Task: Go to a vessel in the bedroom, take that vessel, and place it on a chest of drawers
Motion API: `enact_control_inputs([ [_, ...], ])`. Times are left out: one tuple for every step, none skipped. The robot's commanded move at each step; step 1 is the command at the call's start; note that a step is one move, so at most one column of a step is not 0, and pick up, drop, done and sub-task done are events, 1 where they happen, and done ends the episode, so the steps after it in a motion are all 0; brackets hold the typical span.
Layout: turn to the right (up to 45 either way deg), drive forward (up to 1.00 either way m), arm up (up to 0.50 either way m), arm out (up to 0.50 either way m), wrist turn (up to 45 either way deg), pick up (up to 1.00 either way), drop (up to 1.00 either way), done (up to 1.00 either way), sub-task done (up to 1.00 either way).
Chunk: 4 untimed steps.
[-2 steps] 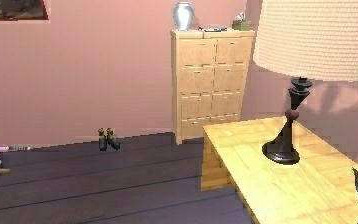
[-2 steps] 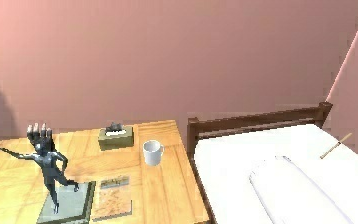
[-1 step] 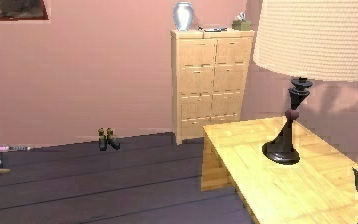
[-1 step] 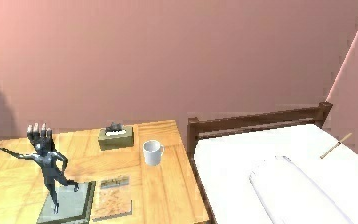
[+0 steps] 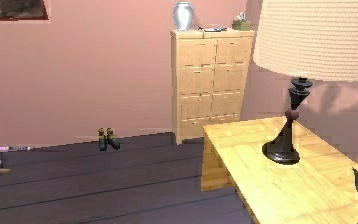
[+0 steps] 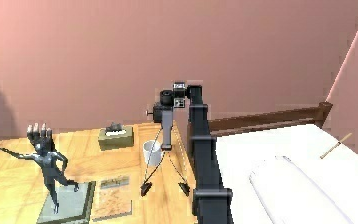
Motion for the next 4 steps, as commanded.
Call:
enact_control_inputs([
  [0.0,0.00,0.00,0.00,45.0,0.00,0.00,0.00,0.00],
  [0.0,0.00,0.00,0.00,45.0,0.00,0.00,0.00,0.00],
  [0.0,0.00,0.00,0.00,45.0,0.00,0.00,0.00,0.00],
  [0.0,0.00,0.00,0.00,12.0,0.00,0.00,0.00,0.00],
])
